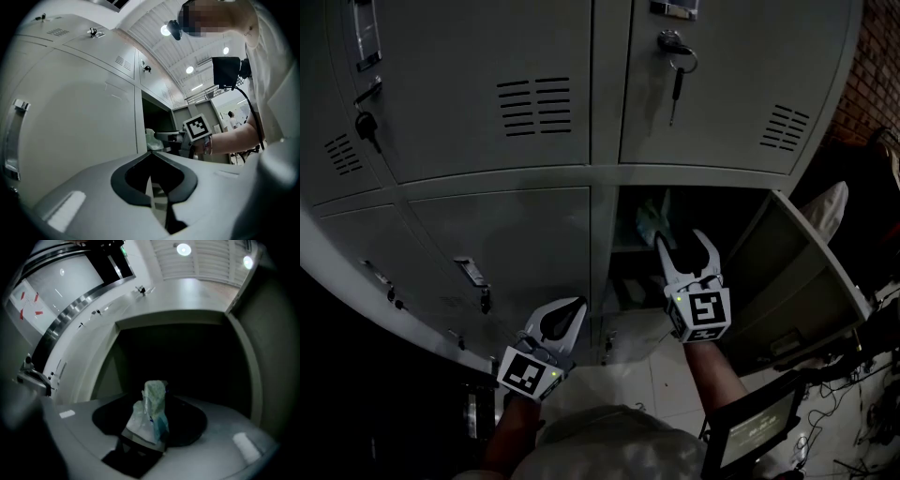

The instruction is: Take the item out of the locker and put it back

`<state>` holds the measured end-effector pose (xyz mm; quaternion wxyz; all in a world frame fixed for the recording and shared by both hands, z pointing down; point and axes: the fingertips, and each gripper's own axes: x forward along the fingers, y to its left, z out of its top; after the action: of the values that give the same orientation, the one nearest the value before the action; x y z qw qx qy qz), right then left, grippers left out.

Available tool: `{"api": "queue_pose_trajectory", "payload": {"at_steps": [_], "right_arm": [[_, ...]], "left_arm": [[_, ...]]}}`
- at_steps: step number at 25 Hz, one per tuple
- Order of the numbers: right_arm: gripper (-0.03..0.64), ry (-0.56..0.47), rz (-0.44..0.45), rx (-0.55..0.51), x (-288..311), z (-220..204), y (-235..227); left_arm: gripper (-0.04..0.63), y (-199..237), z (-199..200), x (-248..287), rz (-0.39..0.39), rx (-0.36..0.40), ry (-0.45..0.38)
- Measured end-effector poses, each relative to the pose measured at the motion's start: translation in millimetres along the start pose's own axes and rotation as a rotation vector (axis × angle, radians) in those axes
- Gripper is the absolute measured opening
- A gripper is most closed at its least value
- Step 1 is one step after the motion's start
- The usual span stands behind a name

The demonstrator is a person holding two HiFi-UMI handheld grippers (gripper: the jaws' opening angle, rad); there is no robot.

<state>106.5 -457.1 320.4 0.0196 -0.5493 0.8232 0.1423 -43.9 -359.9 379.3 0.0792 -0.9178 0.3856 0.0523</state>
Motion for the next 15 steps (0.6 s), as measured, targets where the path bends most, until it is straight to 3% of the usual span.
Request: {"api": "queue_pose_trajectory", "payload": {"at_steps": [3, 15], "right_arm": [[0.012, -0.076, 0.012, 0.013, -34, 21, 19], [0.000, 0.056, 0.001, 0.061, -138, -4, 92]], "left_arm": [[0.000, 2, 4, -11, 0.008, -0.007, -0.011], [0.000, -31, 3, -83, -0.009, -0.003, -0.028]]}}
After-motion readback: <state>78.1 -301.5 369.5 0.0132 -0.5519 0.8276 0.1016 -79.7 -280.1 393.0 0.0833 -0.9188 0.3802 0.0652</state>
